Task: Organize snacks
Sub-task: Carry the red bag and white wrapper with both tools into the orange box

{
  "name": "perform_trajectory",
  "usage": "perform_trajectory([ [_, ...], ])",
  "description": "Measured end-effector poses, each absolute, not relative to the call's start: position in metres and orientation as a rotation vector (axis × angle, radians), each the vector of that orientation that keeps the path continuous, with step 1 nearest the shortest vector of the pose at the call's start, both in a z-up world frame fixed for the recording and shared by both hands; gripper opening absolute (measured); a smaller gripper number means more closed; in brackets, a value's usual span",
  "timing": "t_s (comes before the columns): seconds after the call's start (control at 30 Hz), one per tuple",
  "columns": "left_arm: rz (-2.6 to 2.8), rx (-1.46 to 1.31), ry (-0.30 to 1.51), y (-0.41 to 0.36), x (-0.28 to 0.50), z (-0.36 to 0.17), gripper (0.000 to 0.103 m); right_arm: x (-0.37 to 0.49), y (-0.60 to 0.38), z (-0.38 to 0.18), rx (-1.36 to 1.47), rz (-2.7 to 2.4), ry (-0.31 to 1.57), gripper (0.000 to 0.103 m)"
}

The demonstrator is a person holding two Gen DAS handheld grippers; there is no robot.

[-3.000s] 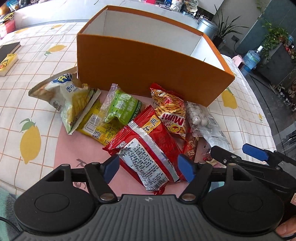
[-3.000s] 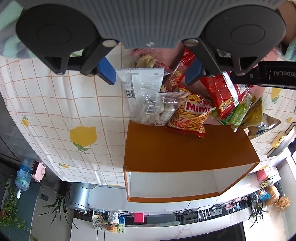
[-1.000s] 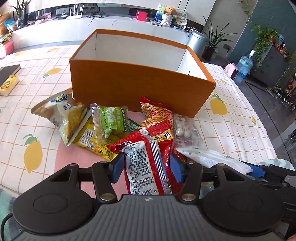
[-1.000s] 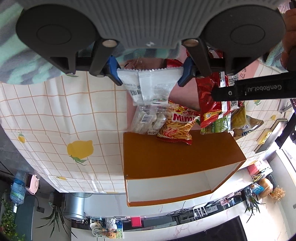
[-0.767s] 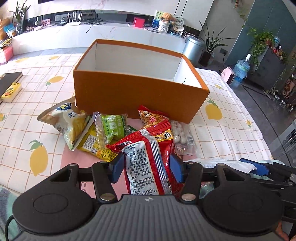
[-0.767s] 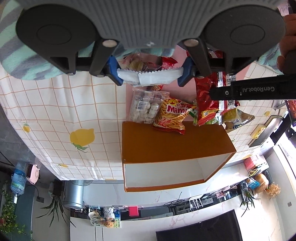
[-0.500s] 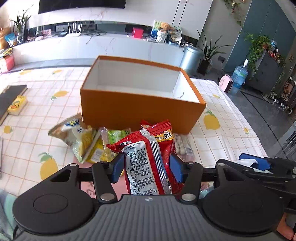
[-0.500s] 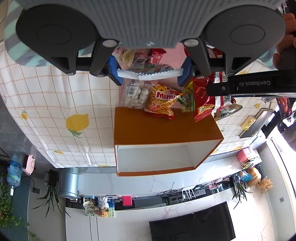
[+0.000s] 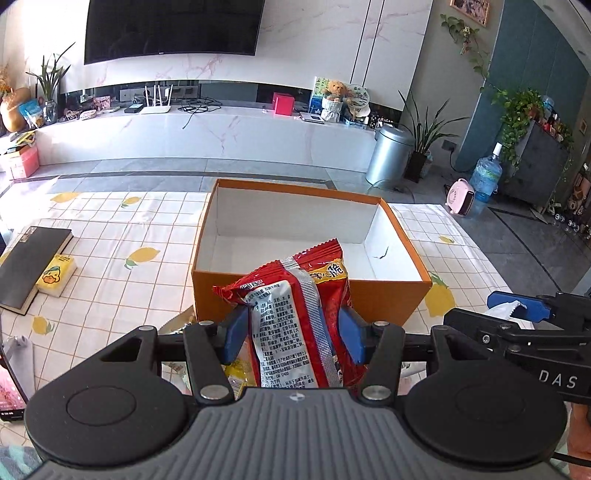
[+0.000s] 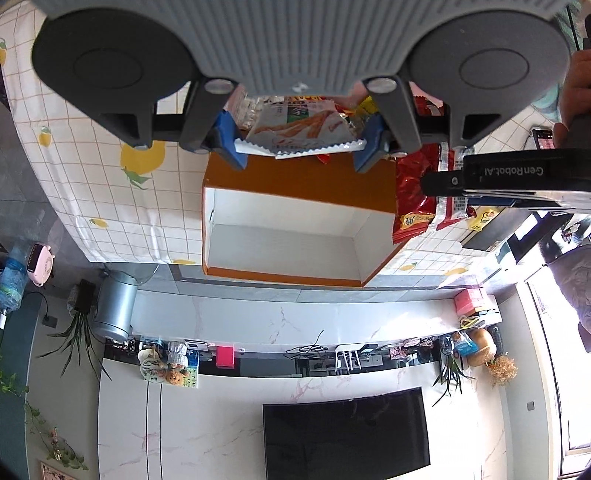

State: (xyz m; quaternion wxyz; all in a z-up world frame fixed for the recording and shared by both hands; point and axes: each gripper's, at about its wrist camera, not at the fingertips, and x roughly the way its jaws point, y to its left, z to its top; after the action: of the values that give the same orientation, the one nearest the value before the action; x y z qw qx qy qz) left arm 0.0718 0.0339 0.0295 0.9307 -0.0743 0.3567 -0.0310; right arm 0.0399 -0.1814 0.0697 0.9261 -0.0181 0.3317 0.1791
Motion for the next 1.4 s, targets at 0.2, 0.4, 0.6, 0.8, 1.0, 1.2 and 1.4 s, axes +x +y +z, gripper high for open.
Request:
perform_trajectory([
  [0.2, -0.059, -0.138, 0.709, 0.042, 0.093, 0.037, 0.061, 0.074, -0.169, 0.081, -0.046, 0.368, 0.661, 0.061],
  [0.4, -0.042, -0.104, 0.681, 0.047, 0.125, 0.047, 0.061, 0.116, -0.152, 0.094, -0.053, 0.381, 0.624, 0.061],
  [0.6, -0.025, -0.088, 0.663, 0.049, 0.159, 0.053, 0.061, 0.162, -0.137, 0.104, -0.039, 0.354, 0.576, 0.061],
  [0.8, -0.016, -0.085, 0.696, 0.050, 0.199, 0.040, 0.061, 0.209, -0.122, 0.086, -0.038, 0.293, 0.616, 0.061],
  [1.0, -0.003, -0.018, 0.771, 0.044, 0.236, 0.009, 0.061, 0.247, -0.112, 0.041, -0.022, 0.269, 0.734, 0.061],
  [1.2, 0.015, 0.032, 0.869, 0.046, 0.263, -0.022, 0.061, 0.267, -0.102, 0.004, -0.018, 0.239, 0.788, 0.061],
  [1.4, -0.001, 0.081, 0.946, 0.045, 0.264, -0.042, 0.062, 0.268, -0.106, -0.017, -0.054, 0.236, 0.864, 0.062],
])
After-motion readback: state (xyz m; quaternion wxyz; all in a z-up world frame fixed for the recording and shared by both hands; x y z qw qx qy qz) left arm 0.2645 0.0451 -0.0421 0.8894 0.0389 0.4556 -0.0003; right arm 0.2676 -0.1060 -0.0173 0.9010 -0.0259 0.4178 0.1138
